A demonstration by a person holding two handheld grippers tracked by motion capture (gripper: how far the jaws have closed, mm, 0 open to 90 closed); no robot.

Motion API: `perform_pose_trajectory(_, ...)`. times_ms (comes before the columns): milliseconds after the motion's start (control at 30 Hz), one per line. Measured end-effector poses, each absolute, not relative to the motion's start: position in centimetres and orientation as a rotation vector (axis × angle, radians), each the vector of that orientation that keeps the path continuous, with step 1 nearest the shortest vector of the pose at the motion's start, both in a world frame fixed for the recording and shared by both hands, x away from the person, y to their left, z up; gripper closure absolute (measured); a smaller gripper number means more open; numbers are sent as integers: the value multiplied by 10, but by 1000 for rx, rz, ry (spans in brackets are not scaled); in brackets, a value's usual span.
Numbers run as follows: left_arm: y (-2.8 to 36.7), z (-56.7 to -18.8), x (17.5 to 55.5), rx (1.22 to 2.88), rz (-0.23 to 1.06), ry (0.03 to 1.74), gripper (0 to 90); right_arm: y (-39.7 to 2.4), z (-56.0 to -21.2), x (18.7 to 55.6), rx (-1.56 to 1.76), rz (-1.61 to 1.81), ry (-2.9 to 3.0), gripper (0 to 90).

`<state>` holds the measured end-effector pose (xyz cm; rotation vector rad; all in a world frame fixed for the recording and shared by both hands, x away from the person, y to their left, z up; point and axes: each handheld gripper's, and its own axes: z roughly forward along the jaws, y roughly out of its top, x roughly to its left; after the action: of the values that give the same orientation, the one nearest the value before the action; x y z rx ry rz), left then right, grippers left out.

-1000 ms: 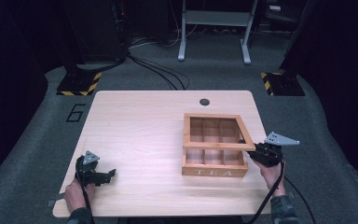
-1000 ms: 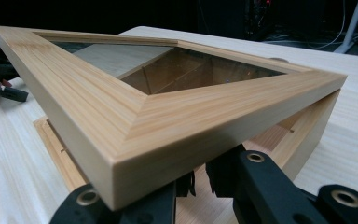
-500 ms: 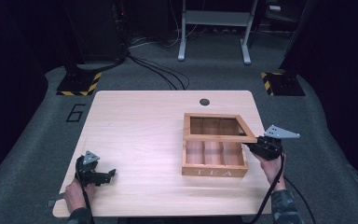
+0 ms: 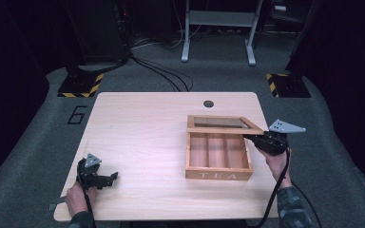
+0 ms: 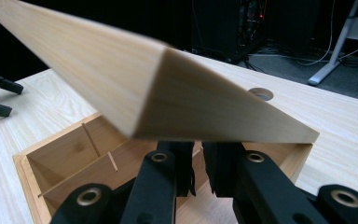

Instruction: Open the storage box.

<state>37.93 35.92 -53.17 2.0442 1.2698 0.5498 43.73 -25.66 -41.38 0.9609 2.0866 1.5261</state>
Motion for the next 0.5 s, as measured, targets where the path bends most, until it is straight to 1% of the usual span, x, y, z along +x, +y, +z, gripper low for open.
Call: perform_pose_trajectory(500, 359, -532, 379, 2044, 548, 1270, 3, -249, -392, 447, 935, 1537, 2050, 823)
